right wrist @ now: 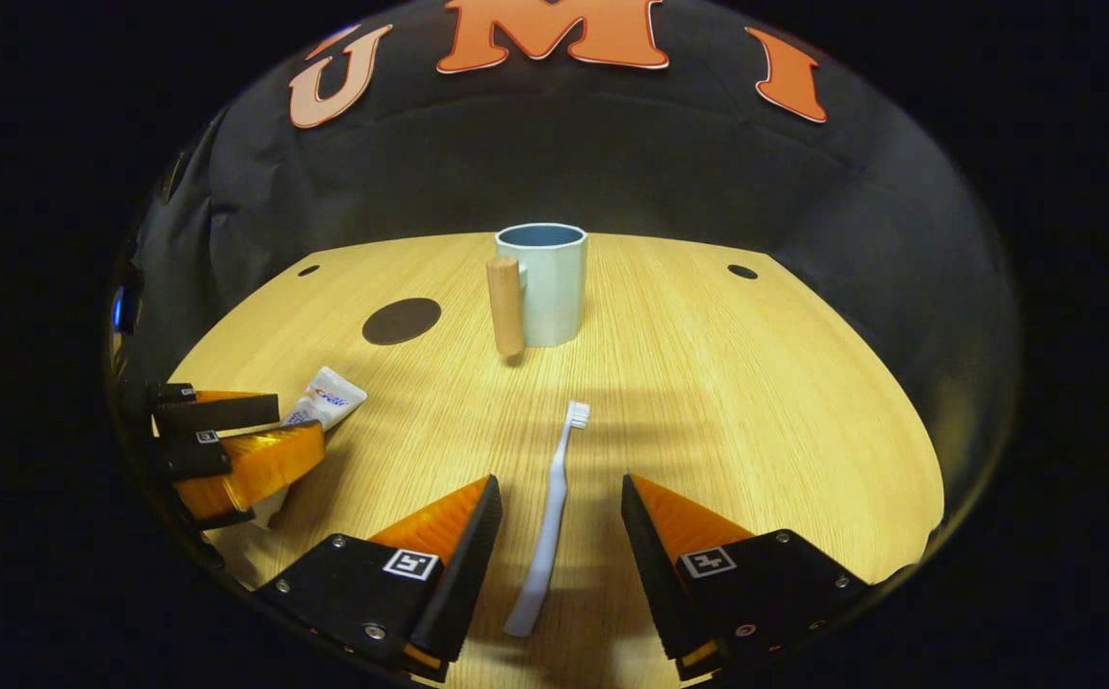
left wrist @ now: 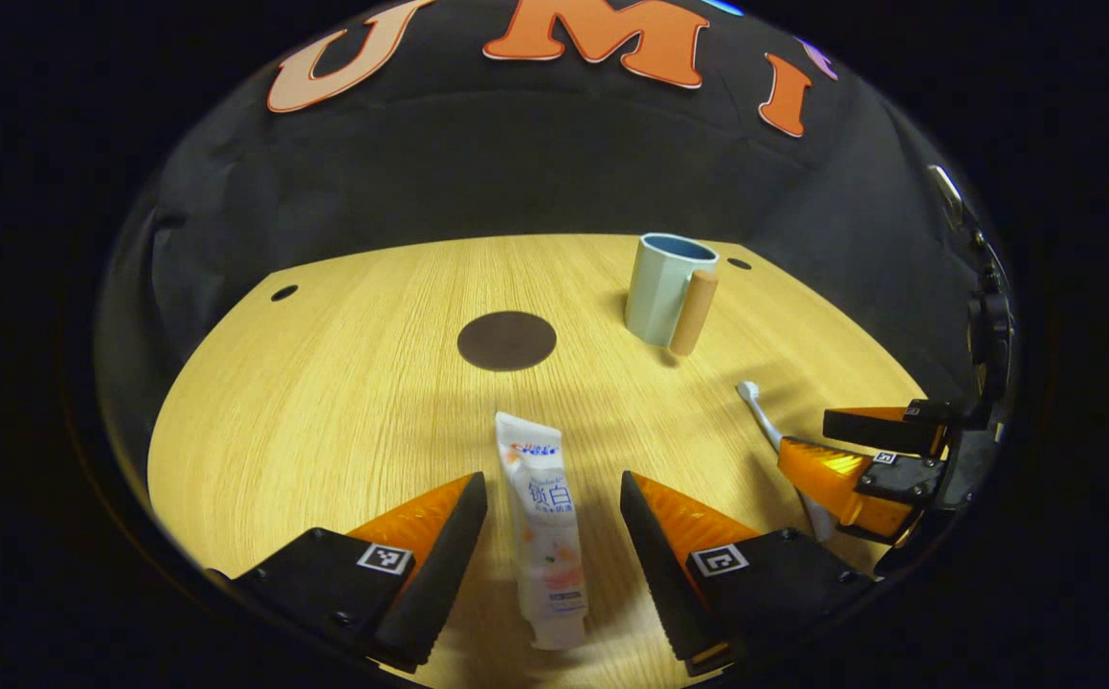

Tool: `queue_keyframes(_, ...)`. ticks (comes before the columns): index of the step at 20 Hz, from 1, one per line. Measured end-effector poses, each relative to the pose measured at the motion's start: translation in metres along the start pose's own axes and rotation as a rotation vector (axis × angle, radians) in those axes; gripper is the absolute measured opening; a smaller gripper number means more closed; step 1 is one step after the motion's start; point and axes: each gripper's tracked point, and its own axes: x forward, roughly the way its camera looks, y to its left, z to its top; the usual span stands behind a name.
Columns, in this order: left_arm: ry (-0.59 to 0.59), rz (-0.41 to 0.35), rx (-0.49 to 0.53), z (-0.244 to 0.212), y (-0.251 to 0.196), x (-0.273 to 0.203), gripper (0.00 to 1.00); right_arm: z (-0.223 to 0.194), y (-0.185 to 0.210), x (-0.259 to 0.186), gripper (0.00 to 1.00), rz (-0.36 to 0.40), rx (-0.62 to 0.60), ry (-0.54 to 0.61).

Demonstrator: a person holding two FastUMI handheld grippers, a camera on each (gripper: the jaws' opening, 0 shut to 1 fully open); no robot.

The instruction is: Put the toothbrush and toothpaste on the desktop into the cup, then pick up the cup and place it on the coaster on the desktop.

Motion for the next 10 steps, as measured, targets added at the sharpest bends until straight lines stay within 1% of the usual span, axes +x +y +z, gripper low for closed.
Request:
queue_keyframes(1, 0.010, 0.002, -0.002, -0.006, 0.000, 0.005, 0.90, -0.001, 0.001, 0.001, 0.77, 0.000, -0.005, 0.006)
queue_keyframes(3, 0.027, 0.002, -0.008, -0.010, -0.001, 0.008, 0.90, -0.004, 0.001, 0.002, 0.77, 0.004, -0.011, 0.018)
queue_keyframes(4, 0.041, -0.003, -0.013, -0.014, -0.003, 0.010, 0.81, -0.004, 0.002, 0.003, 0.77, 0.005, -0.013, 0.023)
queue_keyframes(5, 0.053, 0.006, -0.012, -0.016, 0.000, 0.010, 0.78, -0.005, 0.003, 0.003, 0.77, 0.007, -0.017, 0.030)
queue_keyframes(6, 0.045, 0.011, -0.008, -0.013, 0.001, 0.011, 0.68, -0.006, 0.003, 0.004, 0.77, 0.008, -0.021, 0.039)
queue_keyframes(7, 0.052, 0.018, -0.006, -0.015, 0.002, 0.014, 0.64, -0.009, 0.006, 0.005, 0.77, 0.012, -0.031, 0.055)
queue_keyframes(8, 0.050, 0.015, -0.007, -0.016, 0.001, 0.020, 0.55, -0.005, 0.009, 0.005, 0.77, 0.016, -0.028, 0.044)
queue_keyframes(9, 0.052, 0.012, 0.002, -0.016, 0.000, 0.013, 0.47, -0.005, 0.012, 0.005, 0.77, 0.026, -0.023, 0.054)
queue_keyframes(10, 0.037, 0.014, -0.009, -0.013, 0.001, 0.012, 0.48, -0.005, 0.013, 0.008, 0.65, 0.029, -0.016, 0.055)
